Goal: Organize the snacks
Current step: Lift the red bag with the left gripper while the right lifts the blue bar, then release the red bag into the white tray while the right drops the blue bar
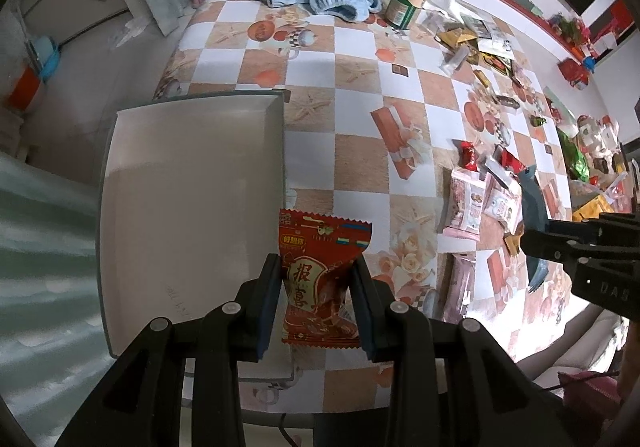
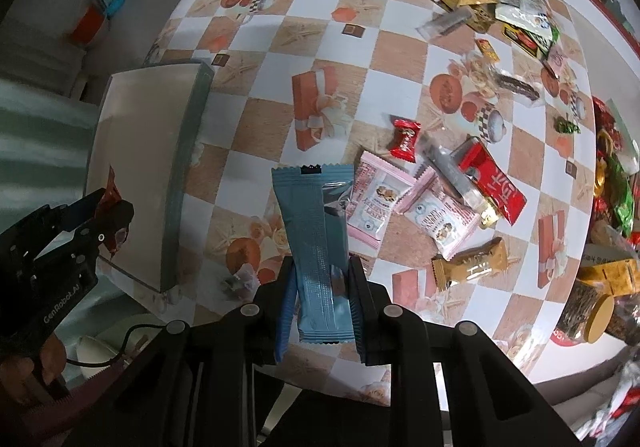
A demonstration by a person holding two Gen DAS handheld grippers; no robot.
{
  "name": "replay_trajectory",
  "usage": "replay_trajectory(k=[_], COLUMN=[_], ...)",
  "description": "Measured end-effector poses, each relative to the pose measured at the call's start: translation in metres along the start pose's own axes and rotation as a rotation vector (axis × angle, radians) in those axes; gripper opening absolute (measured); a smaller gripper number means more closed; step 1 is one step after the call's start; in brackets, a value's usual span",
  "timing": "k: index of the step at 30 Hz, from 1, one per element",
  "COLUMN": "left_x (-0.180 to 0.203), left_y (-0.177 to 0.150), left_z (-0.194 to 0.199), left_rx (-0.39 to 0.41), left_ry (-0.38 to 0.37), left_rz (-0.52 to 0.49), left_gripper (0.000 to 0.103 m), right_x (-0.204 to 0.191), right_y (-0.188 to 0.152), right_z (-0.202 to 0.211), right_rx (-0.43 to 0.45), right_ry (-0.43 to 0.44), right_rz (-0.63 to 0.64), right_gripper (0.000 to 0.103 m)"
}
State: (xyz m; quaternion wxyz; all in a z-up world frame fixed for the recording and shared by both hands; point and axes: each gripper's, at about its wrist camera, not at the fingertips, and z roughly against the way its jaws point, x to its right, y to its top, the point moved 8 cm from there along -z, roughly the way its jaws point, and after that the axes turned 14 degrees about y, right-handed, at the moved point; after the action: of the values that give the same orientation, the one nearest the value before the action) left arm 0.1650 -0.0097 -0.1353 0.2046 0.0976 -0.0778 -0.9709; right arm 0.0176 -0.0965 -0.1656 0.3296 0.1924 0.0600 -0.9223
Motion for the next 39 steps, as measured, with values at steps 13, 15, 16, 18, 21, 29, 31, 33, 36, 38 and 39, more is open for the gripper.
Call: replay_trajectory(k=[13,15,16,18,21,29,31,33,36,38,39], left_x=[-0.051,-0.061,-0.070,-0.083,-0.101,-0.128,-0.132,-0.135,-0.139,-0.141,-0.141], left_y=[-0.010,-0.014,-0.018,-0.027,-0.040,-0.066,-0.070,-0.072,-0.074,-0.075,-0.075], left_z=[-0.011,-0.014,-0.017,-0.024,-0.034,-0.057,-0.062,-0.066,-0.070,-0.074,-0.076], left_rx=[-0.017,-0.023,-0.033,-0.052,-0.083,-0.149,-0.163,-0.173,-0.182,-0.190,-0.194], left_ry=[0.022,0.035,0.045,0.057,0.081,0.128,0.134,0.135,0.141,0.145,0.146], left_rz=[0.138,0.159,0.177,0.206,0.245,0.287,0.292,0.295,0.291,0.284,0.283], left_gripper=[0.037,0.037,0.037,0.037,0.037,0.037,0.037,0.037,0.037,0.037,0.037], right_x=[-0.050,-0.062,-0.067,-0.080,-0.098,-0.149,-0.161,-0.170,-0.180,-0.185,-0.188], right_y=[0.015,0.018,0.019,0.020,0.023,0.024,0.022,0.019,0.016,0.015,0.015], right_z=[-0.019,-0.025,-0.028,-0.036,-0.050,-0.090,-0.102,-0.112,-0.124,-0.131,-0.134], right_rx=[-0.048,-0.059,-0.064,-0.084,-0.116,-0.189,-0.210,-0.231,-0.253,-0.260,-0.264], right_ry=[-0.005,0.006,0.009,0.020,0.038,0.095,0.108,0.113,0.117,0.116,0.117], right_rz=[0.132,0.157,0.166,0.187,0.214,0.283,0.299,0.310,0.325,0.334,0.333], right_gripper=[0.026,0.026,0.026,0.026,0.026,0.026,0.026,0.026,0.026,0.026,0.026])
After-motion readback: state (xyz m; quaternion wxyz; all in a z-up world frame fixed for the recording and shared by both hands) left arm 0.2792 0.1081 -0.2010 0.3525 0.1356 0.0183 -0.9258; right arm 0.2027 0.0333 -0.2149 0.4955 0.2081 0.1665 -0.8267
